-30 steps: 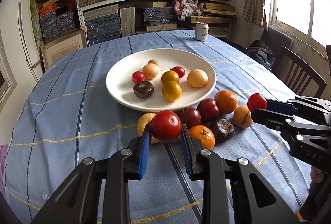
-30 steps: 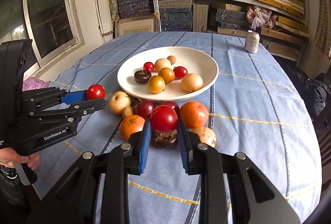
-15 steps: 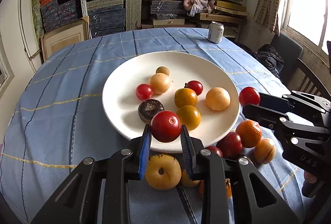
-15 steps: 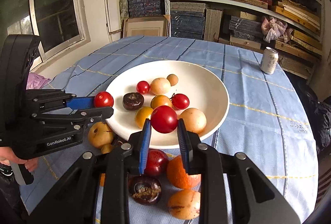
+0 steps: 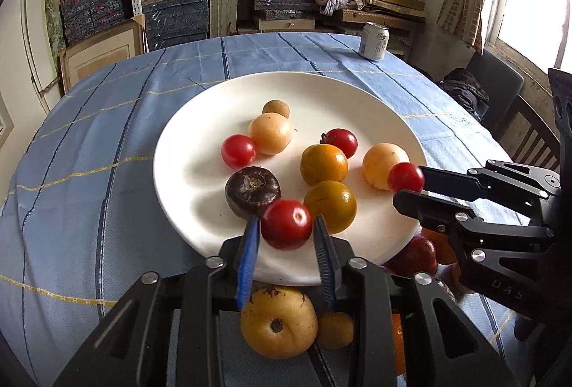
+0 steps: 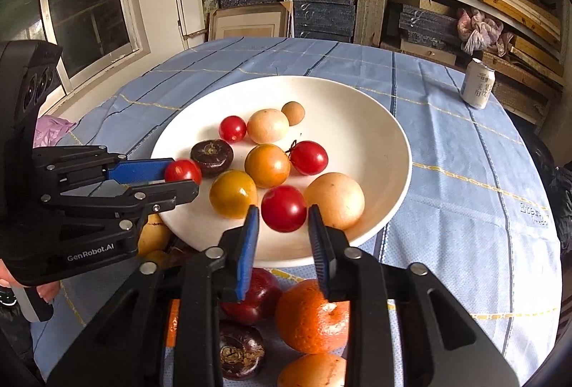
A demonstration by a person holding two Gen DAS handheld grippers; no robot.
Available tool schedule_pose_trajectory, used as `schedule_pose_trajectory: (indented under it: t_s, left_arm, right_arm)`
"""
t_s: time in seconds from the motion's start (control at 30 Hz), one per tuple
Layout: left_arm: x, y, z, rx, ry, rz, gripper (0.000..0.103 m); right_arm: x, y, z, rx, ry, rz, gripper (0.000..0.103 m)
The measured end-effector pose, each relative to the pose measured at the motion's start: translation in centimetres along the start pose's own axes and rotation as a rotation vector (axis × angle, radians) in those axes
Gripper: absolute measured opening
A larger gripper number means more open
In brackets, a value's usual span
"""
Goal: Organize fruits
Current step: 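Carry both tomatoes onto the white plate and open both tools, then withdraw both open tools back over the remaining fruits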
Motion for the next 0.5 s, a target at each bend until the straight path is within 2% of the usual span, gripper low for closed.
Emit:
schedule_pose_trajectory:
  t_s: [0.03, 0.07, 0.1, 0.27, 0.5]
  left_arm:
    - [-0.1, 0.0, 0.1, 0.009, 0.019, 0.004, 0.066]
    - [-0.5, 0.2, 0.1, 0.022, 0.065, 0.005, 0.08]
    - [-0.8, 0.3, 0.2, 0.024, 0.079, 0.01, 0.093]
    - [-1.7, 1.0, 1.2, 0.059, 0.063, 0.075, 0.096]
    - [-1.1, 0.6, 2.1, 0.05, 0.101, 0.02, 0.096]
  right_arm:
    - [0.3, 0.1, 0.2, 0.013, -0.035, 0.003, 0.067]
    - [0.5, 0.2, 0.6, 0.03, -0.054, 0.0, 0.081]
    - [0.8, 0.4, 0.9, 0.048, -0.054, -0.01, 0.085]
    - [2.1, 1.1, 2.0, 0.079, -0.067, -0.039, 0.087]
    - [2.5, 0.6, 3.9, 0.089, -0.077, -0.047, 0.087]
Point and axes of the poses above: each gripper's, at about its wrist camera, not at the fingertips, and z roughly against the way its jaws point, x to its right, y to its top, the point moved 5 cm from there along -z, roughly the way its jaws point, and after that the axes turned 13 degrees about x, right-handed, at the moved point
